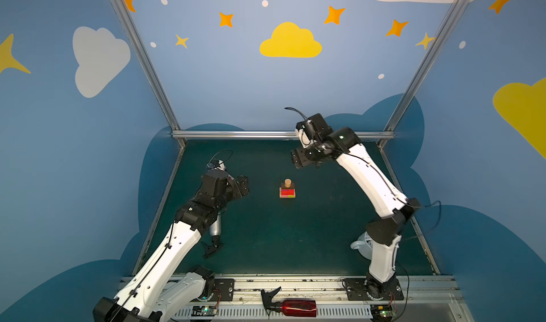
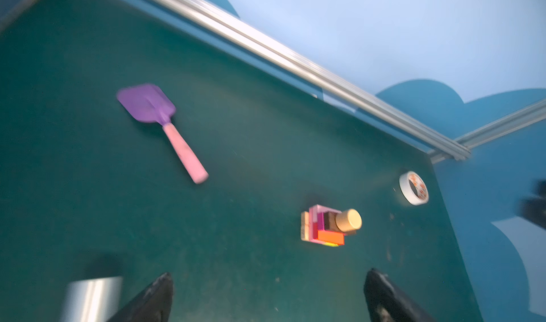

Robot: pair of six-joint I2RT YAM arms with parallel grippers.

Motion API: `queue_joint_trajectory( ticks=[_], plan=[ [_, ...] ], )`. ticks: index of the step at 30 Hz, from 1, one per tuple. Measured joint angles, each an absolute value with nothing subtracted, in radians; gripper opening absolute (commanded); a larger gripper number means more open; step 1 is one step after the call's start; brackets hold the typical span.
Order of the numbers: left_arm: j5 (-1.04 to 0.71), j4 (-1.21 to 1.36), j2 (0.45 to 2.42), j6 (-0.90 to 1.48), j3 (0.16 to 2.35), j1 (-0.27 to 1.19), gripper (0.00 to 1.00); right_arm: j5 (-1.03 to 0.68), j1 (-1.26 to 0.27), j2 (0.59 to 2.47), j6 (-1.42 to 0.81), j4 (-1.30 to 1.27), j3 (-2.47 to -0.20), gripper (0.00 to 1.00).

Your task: Build the wood block tower

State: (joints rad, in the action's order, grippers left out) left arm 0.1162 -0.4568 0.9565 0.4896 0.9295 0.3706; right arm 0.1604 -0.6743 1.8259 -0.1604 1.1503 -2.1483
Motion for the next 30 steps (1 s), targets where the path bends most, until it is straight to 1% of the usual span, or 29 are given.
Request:
queue_joint_trajectory(
  ticks=[4, 11, 15, 19, 21, 24, 27, 30],
  plan=[
    [0.194, -0.479, 0.939, 0.469, 0.929, 0.37, 1.0, 0.199, -0.641, 1.58, -0.151, 1.005, -1.853, 0.87],
    [0.318, -0.499, 0.924, 0.459, 0.916, 0.37, 1.0, 0.245, -0.506, 1.17, -0.136, 0.785, -1.373, 0.92],
    [0.374, -0.491, 0.891, 0.453, 0.865, 0.37, 1.0, 0.286, -0.46, 0.946, -0.097, 0.658, -1.141, 0.95],
    [0.447, -0.428, 0.864, 0.424, 0.763, 0.37, 1.0, 0.334, -0.411, 0.785, -0.065, 0.482, -0.896, 0.97],
    [0.496, -0.374, 0.858, 0.398, 0.697, 0.37, 1.0, 0.347, -0.382, 0.749, -0.056, 0.395, -0.777, 0.97],
    [0.547, -0.254, 0.862, 0.325, 0.583, 0.368, 1.0, 0.334, -0.331, 0.764, -0.04, 0.243, -0.598, 0.97],
    [0.58, -0.1, 0.888, 0.248, 0.465, 0.366, 1.0, 0.324, -0.286, 0.859, -0.038, 0.086, -0.461, 0.97],
    [0.591, 0.022, 0.927, 0.177, 0.381, 0.357, 1.0, 0.321, -0.226, 0.982, -0.036, -0.043, -0.397, 0.97]
  ],
)
